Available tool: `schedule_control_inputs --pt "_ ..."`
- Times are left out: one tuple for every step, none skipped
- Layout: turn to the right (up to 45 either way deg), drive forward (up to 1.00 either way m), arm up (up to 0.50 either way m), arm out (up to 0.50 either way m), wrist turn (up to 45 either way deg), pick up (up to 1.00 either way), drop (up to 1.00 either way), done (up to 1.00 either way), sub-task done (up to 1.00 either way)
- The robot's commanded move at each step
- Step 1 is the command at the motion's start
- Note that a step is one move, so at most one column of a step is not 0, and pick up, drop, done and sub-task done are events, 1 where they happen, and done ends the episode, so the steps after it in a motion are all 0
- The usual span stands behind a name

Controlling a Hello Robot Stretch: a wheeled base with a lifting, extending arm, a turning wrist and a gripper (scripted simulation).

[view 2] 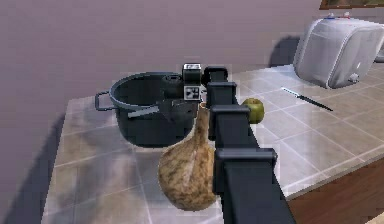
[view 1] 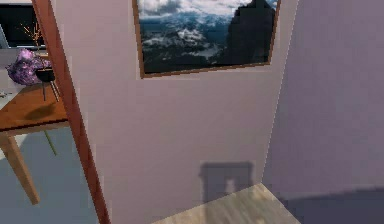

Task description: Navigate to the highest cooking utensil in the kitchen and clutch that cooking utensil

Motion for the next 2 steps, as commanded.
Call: schedule_control_inputs --pt "0.0 0.00 0.00 0.00 0.0 1.00 0.00 0.00 0.00" --pt "0.0 0.00 0.00 0.00 0.0 0.00 0.00 1.00 0.00"
